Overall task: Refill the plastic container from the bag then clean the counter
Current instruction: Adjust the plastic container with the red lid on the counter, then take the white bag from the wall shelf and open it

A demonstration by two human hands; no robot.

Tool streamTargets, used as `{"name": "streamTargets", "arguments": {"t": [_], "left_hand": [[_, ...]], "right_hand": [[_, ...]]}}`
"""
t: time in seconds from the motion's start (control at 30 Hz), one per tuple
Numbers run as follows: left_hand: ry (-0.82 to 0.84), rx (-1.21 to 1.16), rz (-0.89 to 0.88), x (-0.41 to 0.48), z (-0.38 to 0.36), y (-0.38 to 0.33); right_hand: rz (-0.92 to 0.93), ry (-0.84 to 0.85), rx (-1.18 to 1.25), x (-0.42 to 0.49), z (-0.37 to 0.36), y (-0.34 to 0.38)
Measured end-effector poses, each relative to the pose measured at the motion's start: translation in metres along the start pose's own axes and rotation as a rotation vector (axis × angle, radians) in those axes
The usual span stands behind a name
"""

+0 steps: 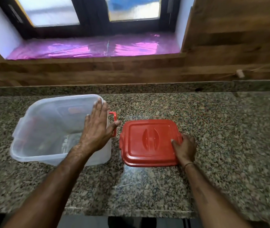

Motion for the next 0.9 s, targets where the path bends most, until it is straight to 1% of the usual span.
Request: {"name": "streamTargets", "arguments": {"t": [0.1, 0.23, 0.37, 0.47, 0.6, 0.73, 0.8, 0.9], "left_hand": [[-0.010, 0.011, -0.007, 0.000, -0.001, 0.000], [-0.011, 0.015, -0.004, 0.000, 0.000, -0.001], [-0.024, 0.018, -0.014, -0.003, 0.005, -0.007], [-0.054, 0.037, -0.061, -0.006, 0.022, -0.007], [-0.164, 0.111, -0.074, -0.017, 0.066, 0.022], [-0.260, 0.155, -0.007, -0.044, 0.123, 0.089], [-0.306, 0.169, 0.048, -0.062, 0.155, 0.131], [-0.325, 0.165, 0.135, -0.094, 0.203, 0.201]], "right_hand": [[-0.013, -0.011, -0.054, -0.002, -0.004, -0.003], [-0.051, -0.014, -0.068, -0.007, -0.001, 0.003], [0.027, -0.115, -0.004, -0.020, 0.011, 0.031], [0.159, -0.125, 0.122, -0.031, 0.022, 0.088], [0.417, -0.087, 0.251, -0.057, 0.033, 0.195], [0.666, -0.066, 0.369, -0.112, 0.025, 0.304], [0.758, -0.022, 0.383, -0.151, 0.009, 0.353], [0.867, 0.046, 0.366, -0.217, -0.027, 0.418]]}}
Point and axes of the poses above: each hand's wrist, its own x-axis towards the middle knuckle, its own z-axis out of the back of the hand, y = z × x, the point moved 6 cm from there along x, towards the middle knuckle, and after that the axes turned 2 degrees about -z, right-handed, at the moved point
